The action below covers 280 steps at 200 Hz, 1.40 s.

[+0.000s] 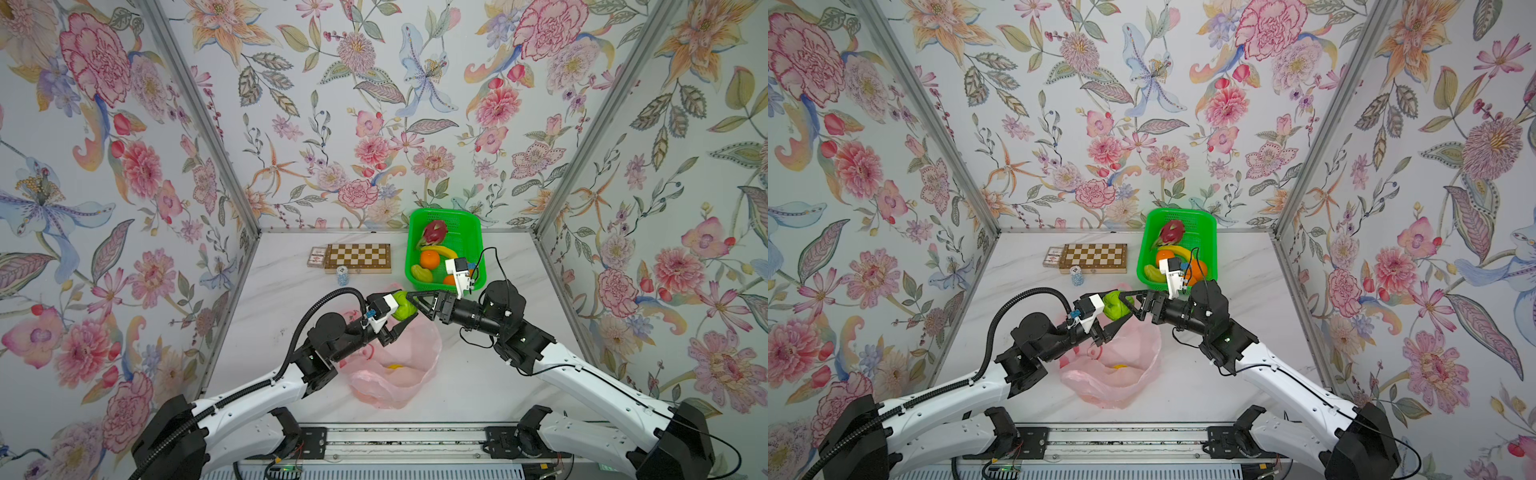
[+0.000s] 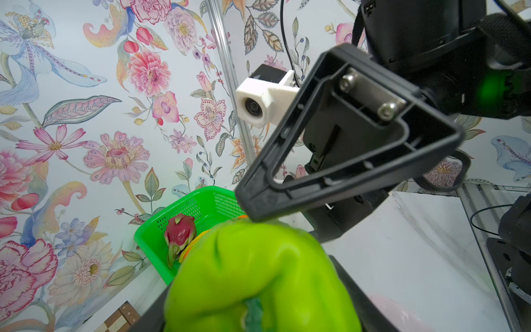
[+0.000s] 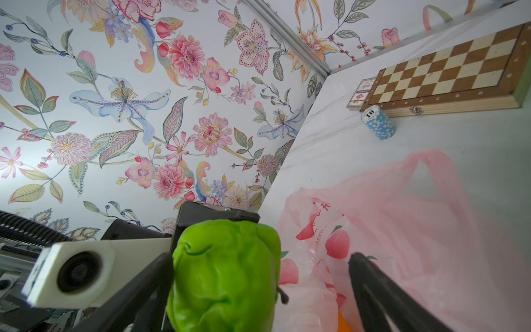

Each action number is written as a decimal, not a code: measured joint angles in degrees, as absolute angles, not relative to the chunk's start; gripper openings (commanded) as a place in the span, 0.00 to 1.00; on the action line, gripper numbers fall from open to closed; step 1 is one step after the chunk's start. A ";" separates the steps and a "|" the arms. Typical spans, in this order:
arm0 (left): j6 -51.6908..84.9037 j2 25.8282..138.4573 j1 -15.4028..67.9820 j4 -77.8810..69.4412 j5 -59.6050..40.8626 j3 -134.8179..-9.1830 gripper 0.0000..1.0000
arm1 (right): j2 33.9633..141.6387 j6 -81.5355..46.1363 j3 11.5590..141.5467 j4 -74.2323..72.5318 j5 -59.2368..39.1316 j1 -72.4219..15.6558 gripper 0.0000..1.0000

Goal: Untie the knot of the plastic bag and take out the fruit
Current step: 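Grasp the green apple with the right gripper from the left gripper, then carry the green apple to the basket with the right while the left withdraws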

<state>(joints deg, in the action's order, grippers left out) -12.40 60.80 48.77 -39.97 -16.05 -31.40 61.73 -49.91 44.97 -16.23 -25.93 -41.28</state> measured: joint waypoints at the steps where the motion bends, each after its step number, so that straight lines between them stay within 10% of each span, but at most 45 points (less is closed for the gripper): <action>1: -12.40 60.82 48.77 -39.94 -16.12 -31.42 0.36 | 61.78 -49.91 44.99 -16.25 -25.98 -41.32 0.92; 88: -12.64 61.56 48.64 -39.99 -18.61 -32.03 0.44 | 64.88 -49.71 46.17 -18.06 -29.45 -44.56 0.54; 139: -12.38 61.84 48.64 -39.97 -17.30 -32.03 0.69 | 64.79 -48.18 46.70 -16.49 -27.33 -44.66 0.50; 280: -9.19 50.72 48.75 -19.97 -6.55 -34.89 0.99 | 72.38 -30.17 60.29 -5.37 -12.29 -27.46 0.52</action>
<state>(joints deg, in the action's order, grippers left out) -9.19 50.72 48.75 -19.97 -6.55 -34.89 72.38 -30.17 60.29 -5.37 -12.29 -27.46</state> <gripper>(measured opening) 0.973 0.610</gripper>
